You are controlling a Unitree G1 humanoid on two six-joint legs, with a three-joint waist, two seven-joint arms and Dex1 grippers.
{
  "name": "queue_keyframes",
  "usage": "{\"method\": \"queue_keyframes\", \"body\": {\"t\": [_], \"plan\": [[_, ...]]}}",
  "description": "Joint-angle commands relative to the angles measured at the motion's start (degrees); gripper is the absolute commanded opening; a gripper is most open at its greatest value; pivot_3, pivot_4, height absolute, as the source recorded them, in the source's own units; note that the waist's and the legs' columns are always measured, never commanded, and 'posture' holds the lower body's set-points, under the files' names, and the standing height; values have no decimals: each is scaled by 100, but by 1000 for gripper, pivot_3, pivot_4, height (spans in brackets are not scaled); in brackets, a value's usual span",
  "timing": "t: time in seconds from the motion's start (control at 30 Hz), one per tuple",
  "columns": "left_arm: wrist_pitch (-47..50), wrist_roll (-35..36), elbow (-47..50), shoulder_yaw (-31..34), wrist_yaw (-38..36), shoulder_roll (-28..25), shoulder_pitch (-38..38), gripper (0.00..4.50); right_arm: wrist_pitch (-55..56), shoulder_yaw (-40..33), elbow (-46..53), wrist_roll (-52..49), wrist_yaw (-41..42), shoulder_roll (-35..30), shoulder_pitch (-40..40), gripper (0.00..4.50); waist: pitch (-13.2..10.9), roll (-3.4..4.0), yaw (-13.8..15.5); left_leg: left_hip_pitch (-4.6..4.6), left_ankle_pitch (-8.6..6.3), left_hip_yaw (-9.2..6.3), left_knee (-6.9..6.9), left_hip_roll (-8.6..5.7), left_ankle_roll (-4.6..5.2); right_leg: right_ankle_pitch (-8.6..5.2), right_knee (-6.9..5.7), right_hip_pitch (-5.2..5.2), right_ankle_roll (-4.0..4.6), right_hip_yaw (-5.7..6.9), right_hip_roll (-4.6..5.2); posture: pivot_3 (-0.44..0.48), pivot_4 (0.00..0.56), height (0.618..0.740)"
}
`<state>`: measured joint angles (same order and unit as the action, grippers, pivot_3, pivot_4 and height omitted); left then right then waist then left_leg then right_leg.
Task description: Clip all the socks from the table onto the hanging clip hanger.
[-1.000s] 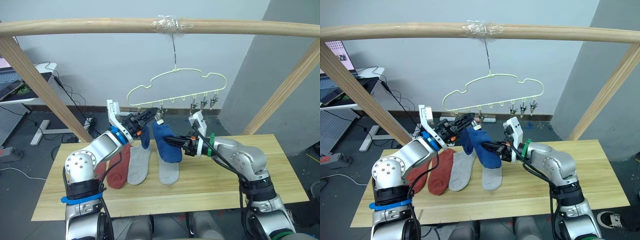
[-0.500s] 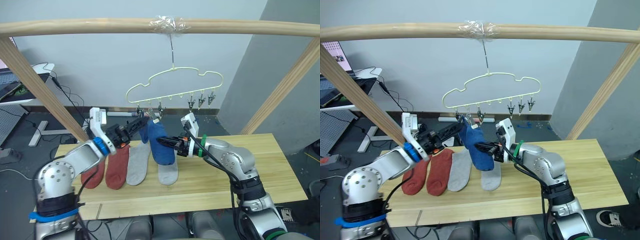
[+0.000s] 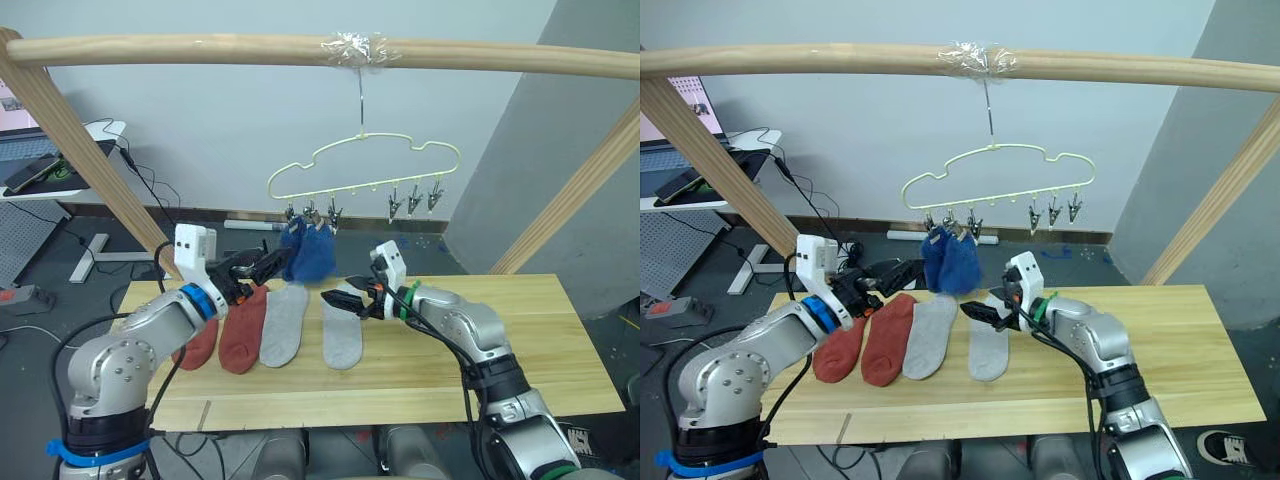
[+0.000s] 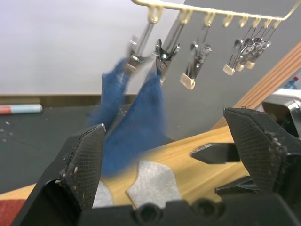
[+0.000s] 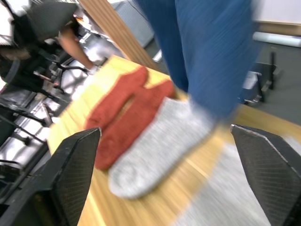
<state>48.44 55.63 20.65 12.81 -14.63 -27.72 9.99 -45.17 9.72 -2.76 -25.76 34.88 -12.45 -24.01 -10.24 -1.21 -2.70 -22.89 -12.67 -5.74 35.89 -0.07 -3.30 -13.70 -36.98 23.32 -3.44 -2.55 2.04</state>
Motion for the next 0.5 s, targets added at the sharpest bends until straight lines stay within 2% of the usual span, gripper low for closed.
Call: {"method": "queue_keyframes", "body": {"t": [0.03, 0.1, 0.2, 0.33, 0.43, 0.5], "plan": [[-277, -355, 322, -210, -171, 31, -44, 4500, 163, -85, 524, 78, 18, -158, 34, 4432, 0, 0, -2, 0, 0, -1, 0, 1, 0, 0, 0, 0, 0, 1, 0, -22, 119, 740], [-446, -810, 359, -459, 11, 122, -24, 4500, 317, 104, 816, 319, 131, -521, 155, 4432, 0, 0, -5, 2, 0, 0, 2, 1, 0, -4, -2, 0, -7, 1, -1, -22, 119, 740], [-559, -1094, 378, -581, 222, 373, 70, 4500, 316, -119, 1160, 241, -2, -628, 260, 4432, 3, -3, -2, 2, 0, 1, 6, 1, 0, -4, -1, -3, -9, 0, 0, -39, 117, 740], [-1283, -2382, 250, -1199, 265, 323, 183, 4500, 884, -339, 1694, 664, -438, -770, 459, 4432, 3, -3, -10, 3, 0, 1, 6, 2, 0, -4, -4, -3, -10, -1, -2, -49, 120, 740], [-1523, -2195, 26, -1156, -148, 624, 258, 4500, 1084, -414, 2101, 747, -445, -921, 683, 4432, 3, -3, -6, 1, 0, 4, 6, 0, 0, -4, 0, -3, -10, -2, 0, -58, 123, 740], [-1887, -2476, -90, -1285, -256, 768, 348, 4500, 1483, -390, 2276, 995, -440, -1089, 784, 4432, 3, -3, -9, 0, 0, 5, 7, 0, 0, -4, 1, -4, -11, -2, 1, -73, 124, 740]]}}
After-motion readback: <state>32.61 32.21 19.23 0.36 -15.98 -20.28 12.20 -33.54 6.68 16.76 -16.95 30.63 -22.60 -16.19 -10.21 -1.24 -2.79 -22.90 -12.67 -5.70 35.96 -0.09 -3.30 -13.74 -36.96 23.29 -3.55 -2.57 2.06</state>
